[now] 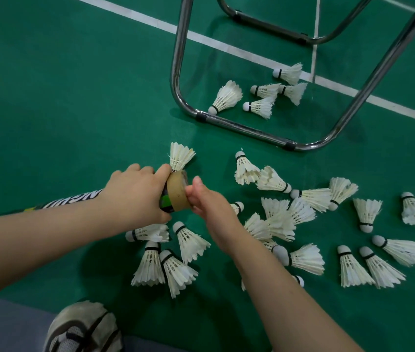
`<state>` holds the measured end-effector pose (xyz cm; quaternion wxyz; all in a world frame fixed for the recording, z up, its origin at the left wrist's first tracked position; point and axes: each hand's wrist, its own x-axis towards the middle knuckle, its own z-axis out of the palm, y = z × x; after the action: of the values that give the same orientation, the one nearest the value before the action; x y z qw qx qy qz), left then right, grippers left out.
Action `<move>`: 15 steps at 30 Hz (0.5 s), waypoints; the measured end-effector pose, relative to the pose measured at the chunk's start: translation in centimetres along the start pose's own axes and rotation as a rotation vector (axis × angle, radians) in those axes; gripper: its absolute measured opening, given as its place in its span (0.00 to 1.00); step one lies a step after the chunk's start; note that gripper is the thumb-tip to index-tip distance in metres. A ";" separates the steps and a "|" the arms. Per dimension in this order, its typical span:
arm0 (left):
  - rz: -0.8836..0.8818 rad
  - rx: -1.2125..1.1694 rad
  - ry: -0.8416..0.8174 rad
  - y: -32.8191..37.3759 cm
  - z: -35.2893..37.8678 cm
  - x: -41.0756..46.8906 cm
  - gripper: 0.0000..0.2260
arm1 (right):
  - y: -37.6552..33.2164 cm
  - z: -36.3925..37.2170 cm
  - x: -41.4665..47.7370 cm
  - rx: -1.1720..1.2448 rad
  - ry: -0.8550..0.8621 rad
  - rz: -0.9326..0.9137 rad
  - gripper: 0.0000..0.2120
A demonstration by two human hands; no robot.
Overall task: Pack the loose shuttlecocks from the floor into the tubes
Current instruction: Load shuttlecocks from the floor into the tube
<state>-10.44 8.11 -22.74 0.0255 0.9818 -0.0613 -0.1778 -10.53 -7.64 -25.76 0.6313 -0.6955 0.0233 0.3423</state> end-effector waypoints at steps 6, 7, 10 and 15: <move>0.148 0.121 0.015 2.5 0.0 -0.4 0.28 | -0.3 -0.7 0.7 -0.179 -0.355 0.138 0.21; 0.149 0.122 0.017 2.7 -0.1 -0.2 0.27 | -0.5 -0.8 0.8 -0.158 -0.342 0.138 0.20; 0.100 0.031 0.014 2.8 -0.9 0.7 0.27 | -2.0 -2.4 0.3 -0.041 -0.137 0.068 0.14; 0.108 0.002 0.029 3.6 -1.1 1.4 0.29 | -2.5 -8.9 -0.1 -0.239 0.416 0.065 0.21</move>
<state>-9.15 4.37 -21.98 0.0348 0.9796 -0.1140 -0.1616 -5.50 -15.18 -23.86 0.5148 -0.8197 0.1347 0.2122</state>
